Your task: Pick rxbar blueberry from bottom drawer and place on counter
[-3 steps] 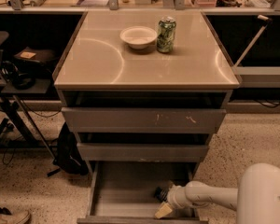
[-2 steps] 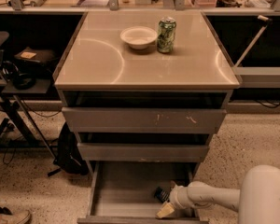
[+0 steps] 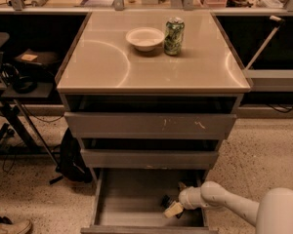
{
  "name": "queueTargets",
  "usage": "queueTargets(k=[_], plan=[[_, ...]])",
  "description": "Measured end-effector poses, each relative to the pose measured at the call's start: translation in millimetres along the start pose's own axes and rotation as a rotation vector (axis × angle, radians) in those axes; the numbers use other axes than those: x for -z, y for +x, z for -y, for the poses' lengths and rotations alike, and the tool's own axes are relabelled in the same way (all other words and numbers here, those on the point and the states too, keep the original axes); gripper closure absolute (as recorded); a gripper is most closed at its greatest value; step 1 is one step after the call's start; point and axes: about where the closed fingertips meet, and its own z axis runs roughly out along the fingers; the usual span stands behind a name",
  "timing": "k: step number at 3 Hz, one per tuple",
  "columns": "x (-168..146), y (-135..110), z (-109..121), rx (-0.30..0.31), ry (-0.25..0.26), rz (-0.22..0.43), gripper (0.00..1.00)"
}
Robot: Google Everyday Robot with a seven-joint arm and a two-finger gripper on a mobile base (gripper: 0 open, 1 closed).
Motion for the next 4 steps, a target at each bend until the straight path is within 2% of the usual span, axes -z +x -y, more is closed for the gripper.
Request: queueTargets(k=[1,2,3,4], plan=[[0.0,-0.1,0.0,0.000,0.000,0.000,0.00],[-16.2,17.8,14.5,-0.013,0.040,0.012,0.00],[-29.2,56.0,46.8,-0.034,0.130,0.022,0.00],[-29.5,56.4,46.9,-0.034,0.130,0.022,0.00]])
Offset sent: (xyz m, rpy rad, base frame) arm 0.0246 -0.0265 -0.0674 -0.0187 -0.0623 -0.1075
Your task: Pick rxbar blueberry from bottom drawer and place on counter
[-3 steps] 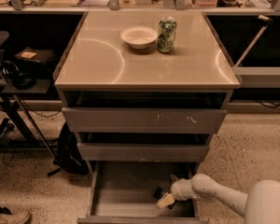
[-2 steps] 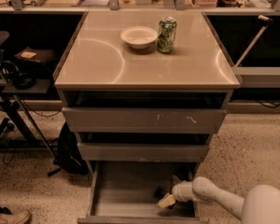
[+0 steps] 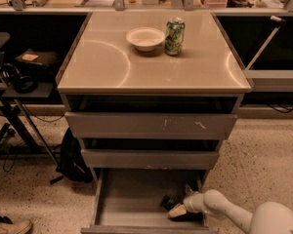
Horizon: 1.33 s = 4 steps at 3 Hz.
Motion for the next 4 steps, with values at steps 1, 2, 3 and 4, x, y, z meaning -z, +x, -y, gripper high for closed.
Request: queueTargets(k=[1,2,3,4], plan=[[-9.2,17.5,-25.9,0.029,-0.016,-0.007,0.00],[-9.2,17.5,-26.0,0.029,-0.016,-0.007,0.00],[-9.3,17.5,-26.0,0.029,-0.016,-0.007,0.19],[-9.3,17.4,-26.4,0.029,-0.016,-0.007,0.42]])
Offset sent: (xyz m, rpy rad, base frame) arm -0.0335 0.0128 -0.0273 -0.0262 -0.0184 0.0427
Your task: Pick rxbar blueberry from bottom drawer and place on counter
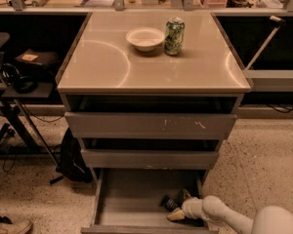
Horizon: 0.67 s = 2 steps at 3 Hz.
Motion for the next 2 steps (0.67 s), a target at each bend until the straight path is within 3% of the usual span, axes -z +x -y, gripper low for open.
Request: queueTargets(k=[2], plan=[[10.4,-9.6,-0.7,0.000,0.000,0.000,0.88]])
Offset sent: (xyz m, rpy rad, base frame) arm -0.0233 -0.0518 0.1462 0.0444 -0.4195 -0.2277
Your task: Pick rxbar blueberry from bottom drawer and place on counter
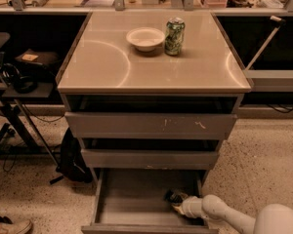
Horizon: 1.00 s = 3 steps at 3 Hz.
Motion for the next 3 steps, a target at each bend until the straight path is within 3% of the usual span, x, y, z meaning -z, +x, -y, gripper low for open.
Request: queueTargets(k=[1,2,3], plan=[[42.0,-49.6,22.2,0.125,0.119,0.083,1.00],[110.6,-123.8,13.7,0.268,0.253,0.228,1.00],[184.7,-189.7,-30.6,0.353,0.268,0.361,1.00]])
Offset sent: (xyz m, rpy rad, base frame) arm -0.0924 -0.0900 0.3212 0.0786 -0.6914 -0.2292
